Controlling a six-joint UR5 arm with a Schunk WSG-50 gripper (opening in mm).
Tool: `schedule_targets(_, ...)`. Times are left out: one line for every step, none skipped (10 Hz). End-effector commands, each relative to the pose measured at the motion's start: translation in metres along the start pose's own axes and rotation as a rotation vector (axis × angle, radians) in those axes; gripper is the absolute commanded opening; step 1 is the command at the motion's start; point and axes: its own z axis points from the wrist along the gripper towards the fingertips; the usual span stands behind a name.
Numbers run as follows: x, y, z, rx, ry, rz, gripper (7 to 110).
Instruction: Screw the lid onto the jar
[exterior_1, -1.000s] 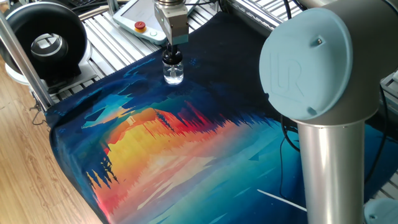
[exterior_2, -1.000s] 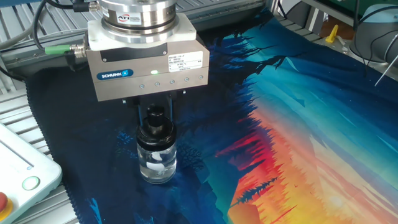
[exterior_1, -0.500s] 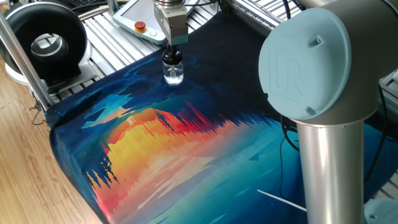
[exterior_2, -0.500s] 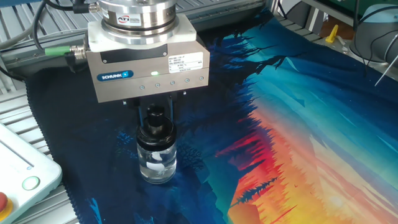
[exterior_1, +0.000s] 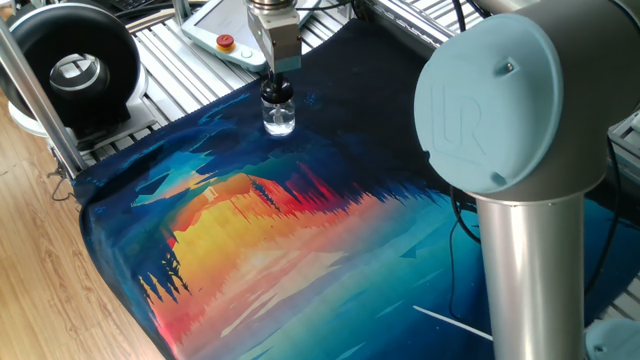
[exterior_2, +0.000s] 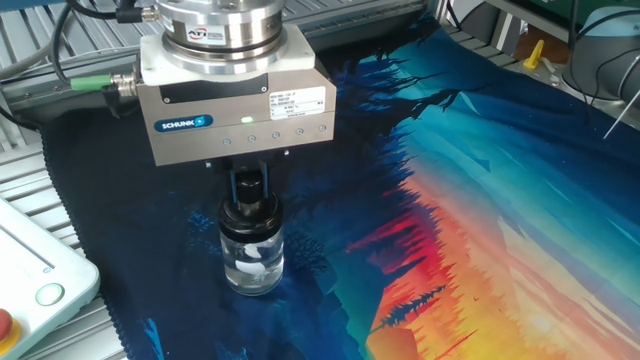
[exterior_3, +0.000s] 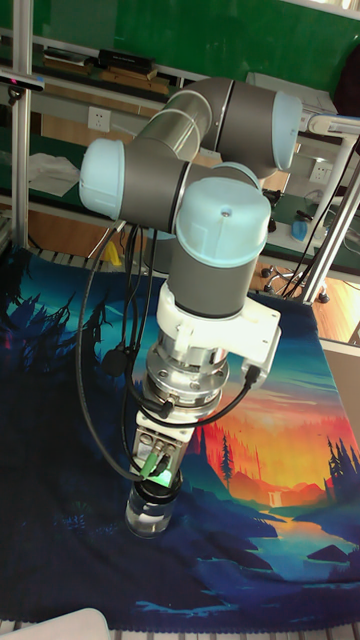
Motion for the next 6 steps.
schedule_targets(-0.0021,-0.0007,-0.0009,0.001,-0.008,0.012,22)
schedule_targets(-0.0015,-0.0013,-0.001,0.004,-0.006,0.015,22)
schedule_targets(-0.0008,-0.0015,-0.0013,0.005,-0.003,0.024,22)
schedule_targets(0.0015,-0.0024,-0.0016,0.008,0.005,0.038,22)
schedule_targets(0.0025,-0.004,-0.0015,0.014,0.009,0.055,22)
schedule_targets(0.0032,-0.0055,-0.0014,0.02,0.011,0.077,22)
